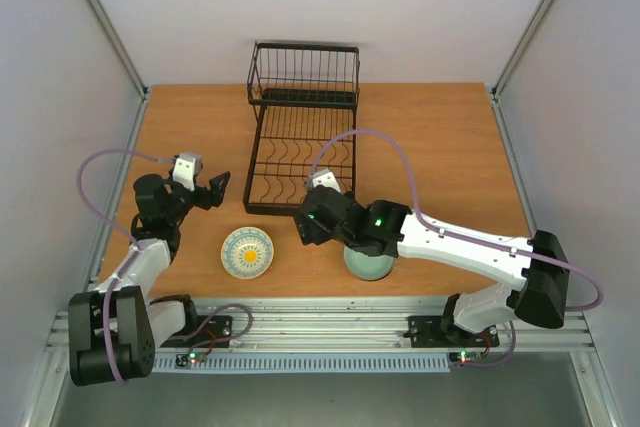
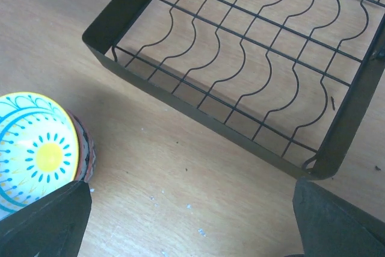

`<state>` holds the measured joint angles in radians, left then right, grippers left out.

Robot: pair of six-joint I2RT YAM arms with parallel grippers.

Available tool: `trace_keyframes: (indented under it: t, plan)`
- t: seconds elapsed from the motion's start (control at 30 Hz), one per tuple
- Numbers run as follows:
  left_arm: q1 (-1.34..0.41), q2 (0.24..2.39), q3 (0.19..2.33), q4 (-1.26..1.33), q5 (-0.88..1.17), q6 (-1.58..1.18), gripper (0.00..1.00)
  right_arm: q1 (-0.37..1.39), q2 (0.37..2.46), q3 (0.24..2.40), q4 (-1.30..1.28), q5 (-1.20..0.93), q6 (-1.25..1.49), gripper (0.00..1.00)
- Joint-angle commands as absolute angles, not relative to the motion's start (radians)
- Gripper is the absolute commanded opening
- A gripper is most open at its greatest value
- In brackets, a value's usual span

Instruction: Load the bowls into the dish rack

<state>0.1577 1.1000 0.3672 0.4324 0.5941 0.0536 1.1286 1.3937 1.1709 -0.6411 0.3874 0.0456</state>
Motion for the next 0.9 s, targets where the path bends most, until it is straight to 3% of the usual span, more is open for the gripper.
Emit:
trace_keyframes:
  t: [0.0, 0.47, 0.53, 0.7, 0.87]
  plan:
    - [0.164, 1.088, 0.377, 0.438, 0.576, 0.07, 0.85, 1.146, 1.398, 1.16, -0.669, 0.413, 0.087, 0.94]
    - [0.164, 1.101, 0.384, 0.428, 0.581, 0.08, 0.86, 1.152, 1.403, 1.14, -0.639, 0.371, 0.072, 0.93]
    - [0.164, 1.108, 0.384, 0.429, 0.584, 0.083, 0.86, 1.154, 1.413, 1.128, -0.605, 0.33, 0.054, 0.89]
    - [0.164, 1.115, 0.39, 0.421, 0.579, 0.087, 0.86, 1.195, 1.584, 1.225, -0.623, 0.254, 0.016, 0.65]
    - [0.164, 1.096, 0.38, 0.423, 0.588, 0.101, 0.86, 1.244, 1.682, 1.294, -0.594, 0.205, -0.033, 0.56]
